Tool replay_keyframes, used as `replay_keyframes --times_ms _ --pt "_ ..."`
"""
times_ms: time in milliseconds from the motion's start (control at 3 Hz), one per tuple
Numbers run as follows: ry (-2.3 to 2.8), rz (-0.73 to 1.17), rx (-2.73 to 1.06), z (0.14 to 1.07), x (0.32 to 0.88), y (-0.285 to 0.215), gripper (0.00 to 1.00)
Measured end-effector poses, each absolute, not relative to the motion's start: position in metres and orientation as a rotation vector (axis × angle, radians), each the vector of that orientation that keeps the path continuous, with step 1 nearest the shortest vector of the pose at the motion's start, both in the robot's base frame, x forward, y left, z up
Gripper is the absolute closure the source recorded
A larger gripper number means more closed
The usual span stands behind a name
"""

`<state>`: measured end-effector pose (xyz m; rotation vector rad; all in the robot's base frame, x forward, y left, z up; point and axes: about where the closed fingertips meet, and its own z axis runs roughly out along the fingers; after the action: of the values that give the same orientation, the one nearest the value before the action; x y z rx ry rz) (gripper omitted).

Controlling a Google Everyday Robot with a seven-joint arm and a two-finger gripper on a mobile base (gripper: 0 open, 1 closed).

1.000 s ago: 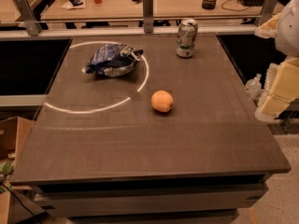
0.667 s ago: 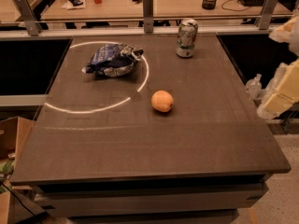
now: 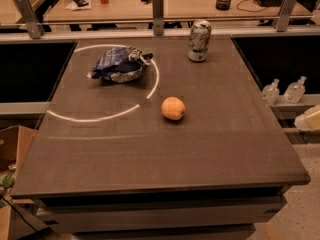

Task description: Move 7up can near blue chip bag

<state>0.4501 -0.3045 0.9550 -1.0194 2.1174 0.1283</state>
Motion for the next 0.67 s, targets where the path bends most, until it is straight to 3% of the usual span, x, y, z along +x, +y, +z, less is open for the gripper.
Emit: replay_keyframes --times_ms 667 --pt "1.835 0.254 -0.812 0.943 0.471 -0.327 0.0"
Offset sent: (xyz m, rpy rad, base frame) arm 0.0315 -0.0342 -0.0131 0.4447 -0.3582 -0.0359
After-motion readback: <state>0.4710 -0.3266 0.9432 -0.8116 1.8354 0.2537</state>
